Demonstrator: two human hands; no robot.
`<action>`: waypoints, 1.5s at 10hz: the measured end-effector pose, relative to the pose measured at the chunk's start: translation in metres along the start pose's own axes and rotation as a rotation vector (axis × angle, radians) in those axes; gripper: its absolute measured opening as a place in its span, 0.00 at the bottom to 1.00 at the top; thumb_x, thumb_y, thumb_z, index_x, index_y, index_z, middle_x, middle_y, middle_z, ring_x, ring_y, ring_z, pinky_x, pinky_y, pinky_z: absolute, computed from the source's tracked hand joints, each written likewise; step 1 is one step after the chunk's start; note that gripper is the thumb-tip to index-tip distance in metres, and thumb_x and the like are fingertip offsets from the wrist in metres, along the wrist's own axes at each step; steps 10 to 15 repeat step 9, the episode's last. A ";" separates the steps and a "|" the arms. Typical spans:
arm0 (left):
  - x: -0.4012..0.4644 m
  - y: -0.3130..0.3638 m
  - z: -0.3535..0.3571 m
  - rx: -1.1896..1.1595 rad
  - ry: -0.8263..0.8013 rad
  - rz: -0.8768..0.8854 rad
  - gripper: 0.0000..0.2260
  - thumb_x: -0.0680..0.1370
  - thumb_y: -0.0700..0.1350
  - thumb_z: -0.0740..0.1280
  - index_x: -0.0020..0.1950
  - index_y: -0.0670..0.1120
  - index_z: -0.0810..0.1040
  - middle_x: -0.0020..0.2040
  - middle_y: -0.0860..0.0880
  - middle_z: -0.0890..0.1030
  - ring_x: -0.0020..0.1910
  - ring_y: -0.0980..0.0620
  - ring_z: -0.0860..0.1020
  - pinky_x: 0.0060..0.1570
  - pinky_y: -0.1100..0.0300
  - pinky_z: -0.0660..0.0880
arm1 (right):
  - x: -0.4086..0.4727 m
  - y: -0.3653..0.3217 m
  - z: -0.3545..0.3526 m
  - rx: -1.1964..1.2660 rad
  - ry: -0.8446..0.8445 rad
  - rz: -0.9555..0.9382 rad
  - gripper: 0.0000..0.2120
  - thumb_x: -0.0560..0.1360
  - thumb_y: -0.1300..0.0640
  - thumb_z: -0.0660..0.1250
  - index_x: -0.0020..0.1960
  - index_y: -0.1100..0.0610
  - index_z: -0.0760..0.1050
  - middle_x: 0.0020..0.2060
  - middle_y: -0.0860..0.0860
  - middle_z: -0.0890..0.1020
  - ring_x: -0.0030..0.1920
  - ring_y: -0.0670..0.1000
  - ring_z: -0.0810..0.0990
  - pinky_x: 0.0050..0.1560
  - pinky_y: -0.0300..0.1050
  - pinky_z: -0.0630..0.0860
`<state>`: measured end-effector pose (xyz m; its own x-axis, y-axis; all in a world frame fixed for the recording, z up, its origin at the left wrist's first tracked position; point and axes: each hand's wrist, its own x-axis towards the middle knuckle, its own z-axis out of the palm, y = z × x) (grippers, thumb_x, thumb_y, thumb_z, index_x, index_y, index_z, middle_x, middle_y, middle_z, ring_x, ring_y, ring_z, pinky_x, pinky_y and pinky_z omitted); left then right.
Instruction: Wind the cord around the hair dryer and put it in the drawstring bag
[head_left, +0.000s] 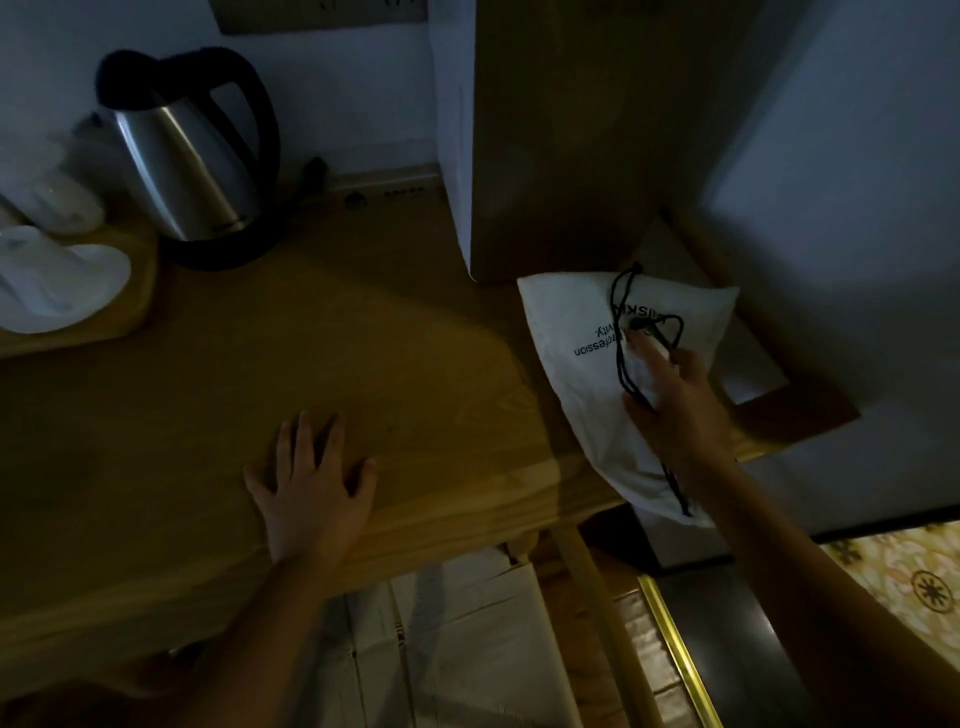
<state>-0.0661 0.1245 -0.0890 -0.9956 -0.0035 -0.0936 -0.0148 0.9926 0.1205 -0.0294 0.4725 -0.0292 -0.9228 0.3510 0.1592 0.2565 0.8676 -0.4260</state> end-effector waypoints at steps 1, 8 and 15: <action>0.000 0.001 0.000 -0.006 0.002 -0.004 0.28 0.77 0.62 0.49 0.75 0.55 0.52 0.78 0.47 0.50 0.76 0.47 0.46 0.69 0.33 0.48 | 0.009 0.004 0.011 -0.021 -0.048 -0.008 0.34 0.73 0.57 0.67 0.71 0.41 0.54 0.65 0.60 0.67 0.58 0.63 0.74 0.47 0.55 0.78; 0.004 -0.003 0.006 0.022 0.029 0.003 0.28 0.76 0.63 0.49 0.75 0.55 0.55 0.77 0.46 0.53 0.76 0.46 0.49 0.68 0.33 0.50 | 0.047 -0.010 0.028 -0.349 -0.217 0.004 0.38 0.72 0.38 0.59 0.72 0.40 0.38 0.72 0.61 0.58 0.68 0.66 0.63 0.60 0.68 0.66; 0.004 -0.001 0.004 0.011 0.000 -0.013 0.28 0.76 0.63 0.48 0.75 0.55 0.54 0.78 0.46 0.52 0.76 0.46 0.47 0.68 0.33 0.49 | 0.034 -0.022 0.018 -0.395 -0.148 -0.005 0.39 0.71 0.37 0.59 0.73 0.44 0.42 0.71 0.62 0.61 0.67 0.66 0.64 0.60 0.66 0.66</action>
